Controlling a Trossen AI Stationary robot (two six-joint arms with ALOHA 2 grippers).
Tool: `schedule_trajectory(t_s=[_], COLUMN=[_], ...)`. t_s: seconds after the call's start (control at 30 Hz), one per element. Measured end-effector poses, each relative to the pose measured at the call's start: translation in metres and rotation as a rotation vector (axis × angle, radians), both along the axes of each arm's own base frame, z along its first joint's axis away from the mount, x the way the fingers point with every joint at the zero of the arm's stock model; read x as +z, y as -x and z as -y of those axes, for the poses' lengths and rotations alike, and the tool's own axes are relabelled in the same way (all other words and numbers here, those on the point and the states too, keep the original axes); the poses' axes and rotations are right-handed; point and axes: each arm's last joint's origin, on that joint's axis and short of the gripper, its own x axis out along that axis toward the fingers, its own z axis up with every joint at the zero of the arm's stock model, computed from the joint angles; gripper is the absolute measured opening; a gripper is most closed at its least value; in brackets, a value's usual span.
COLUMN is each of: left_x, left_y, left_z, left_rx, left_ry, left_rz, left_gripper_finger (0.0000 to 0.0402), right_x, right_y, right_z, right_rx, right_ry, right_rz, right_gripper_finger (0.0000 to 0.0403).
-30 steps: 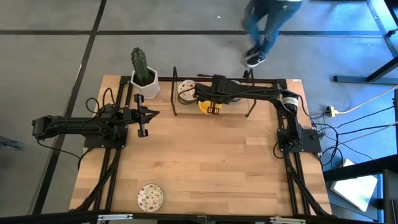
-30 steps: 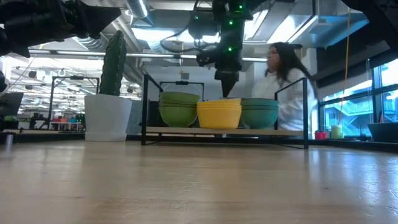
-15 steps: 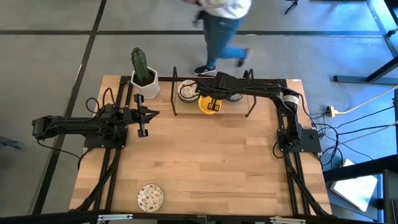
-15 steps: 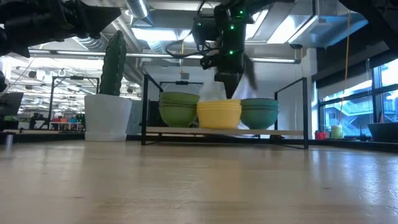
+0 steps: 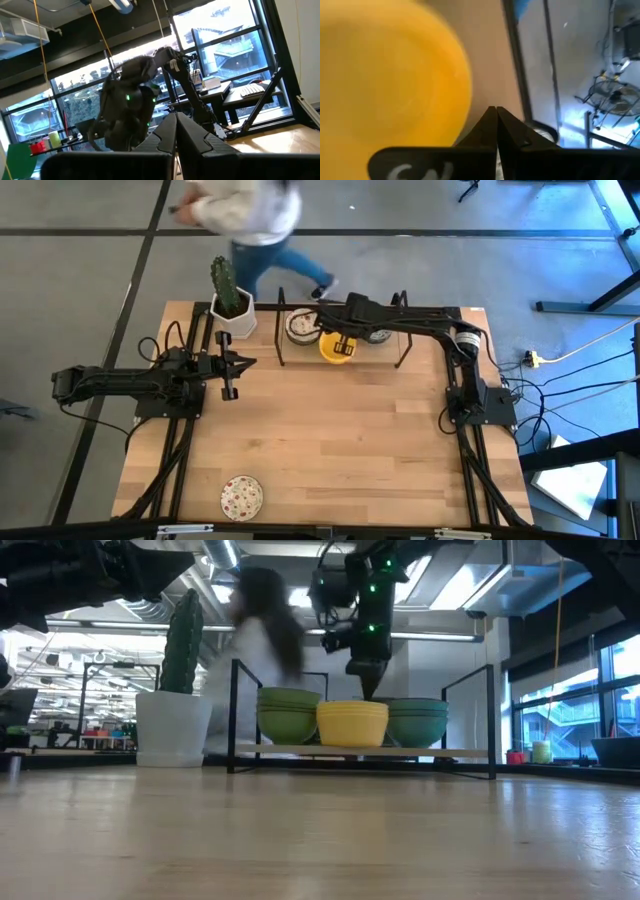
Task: Pick & Place Mini bowls
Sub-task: Stack the white red patterned bowl on top of the white red patterned bowl on the shelf
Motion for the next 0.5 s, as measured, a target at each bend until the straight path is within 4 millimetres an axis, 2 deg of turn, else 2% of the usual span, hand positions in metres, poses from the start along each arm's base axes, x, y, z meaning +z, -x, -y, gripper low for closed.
schedule_trajectory(t_s=[0.13,0.23,0.33,0.4,0.5], left_x=[0.0,0.0,0.0,0.0,0.0], left_y=[0.0,0.0,0.0,0.0,0.0], left_z=[0.0,0.0,0.0,0.0,0.0], left_rx=[0.0,0.0,0.0,0.0,0.0], left_ry=[0.0,0.0,-0.001,0.0,0.0], left_rz=[0.0,0.0,-0.001,-0.001,-0.001], left_gripper_finger=[0.0007,0.0004,0.0004,0.0006,0.0008], right_x=[0.018,0.037,0.073,0.103,0.148], right_y=[-0.008,-0.014,-0.014,-0.003,0.024], right_z=[-0.014,-0.037,-0.068,-0.091,-0.127], right_rx=[0.045,0.216,0.412,0.566,0.857], right_ry=[0.015,-0.112,-0.203,-0.254,-0.361], right_rz=[0.038,0.153,0.384,0.512,0.694], right_gripper_finger=[0.0003,0.0002,0.0002,0.0001,0.0001])
